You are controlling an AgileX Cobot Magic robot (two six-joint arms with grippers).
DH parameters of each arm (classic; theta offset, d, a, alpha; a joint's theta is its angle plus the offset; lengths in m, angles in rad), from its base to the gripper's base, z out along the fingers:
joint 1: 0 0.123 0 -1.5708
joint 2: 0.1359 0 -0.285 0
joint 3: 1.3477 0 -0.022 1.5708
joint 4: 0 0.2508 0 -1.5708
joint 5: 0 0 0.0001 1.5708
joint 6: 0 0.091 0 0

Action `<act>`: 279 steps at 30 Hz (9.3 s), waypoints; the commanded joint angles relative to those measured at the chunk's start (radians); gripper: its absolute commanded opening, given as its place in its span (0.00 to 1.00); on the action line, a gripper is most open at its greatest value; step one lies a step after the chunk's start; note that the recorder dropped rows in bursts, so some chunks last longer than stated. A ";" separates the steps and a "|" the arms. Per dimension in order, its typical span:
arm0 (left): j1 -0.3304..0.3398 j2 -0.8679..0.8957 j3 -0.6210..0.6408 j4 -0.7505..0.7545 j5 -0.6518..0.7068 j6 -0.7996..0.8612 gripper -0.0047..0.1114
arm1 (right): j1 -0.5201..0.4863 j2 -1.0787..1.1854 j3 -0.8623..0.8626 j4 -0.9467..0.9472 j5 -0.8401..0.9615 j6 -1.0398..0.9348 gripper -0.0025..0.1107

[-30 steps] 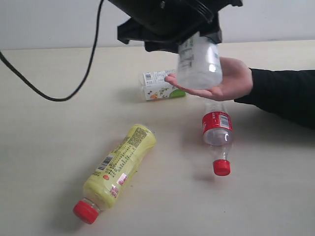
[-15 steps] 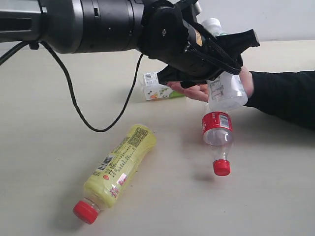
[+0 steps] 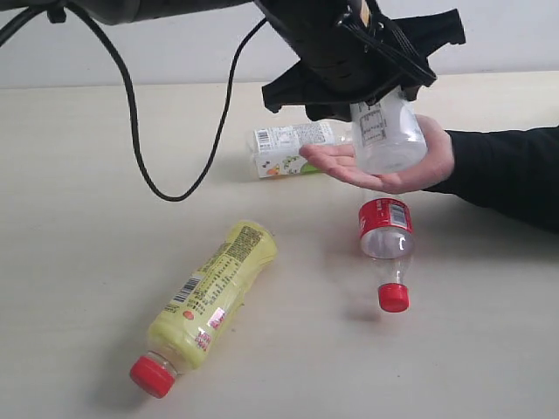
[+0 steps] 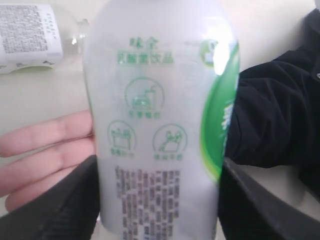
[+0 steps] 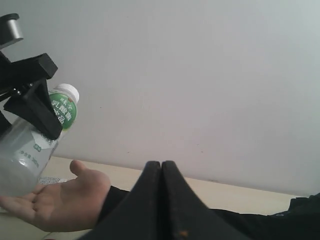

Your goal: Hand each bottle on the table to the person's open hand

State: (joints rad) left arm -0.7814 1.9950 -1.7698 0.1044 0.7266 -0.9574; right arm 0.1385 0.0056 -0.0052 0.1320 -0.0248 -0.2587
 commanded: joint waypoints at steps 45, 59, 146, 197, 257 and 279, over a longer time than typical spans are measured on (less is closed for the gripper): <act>-0.055 0.219 -0.207 0.108 0.136 -0.224 0.04 | 0.001 -0.006 0.005 0.000 -0.003 -0.001 0.02; -0.052 0.226 -0.207 -0.007 0.161 -0.146 0.18 | 0.001 -0.006 0.005 0.000 -0.003 -0.001 0.02; 0.110 -0.936 1.599 0.148 -1.492 0.896 0.04 | 0.001 -0.006 0.005 0.000 -0.003 -0.001 0.02; 0.110 -0.936 1.735 0.153 -1.575 0.876 0.04 | 0.001 -0.006 0.005 0.000 -0.003 -0.001 0.02; 0.110 -0.936 1.735 0.188 -1.608 0.840 0.04 | 0.001 -0.006 0.005 0.000 -0.003 -0.001 0.02; 0.301 -0.866 1.123 -0.928 -0.727 1.888 0.04 | 0.001 -0.006 0.005 0.000 -0.003 -0.001 0.02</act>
State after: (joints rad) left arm -0.5577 1.0917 -0.4905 -0.5302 -0.3658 0.5183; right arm 0.1385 0.0056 -0.0052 0.1320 -0.0248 -0.2587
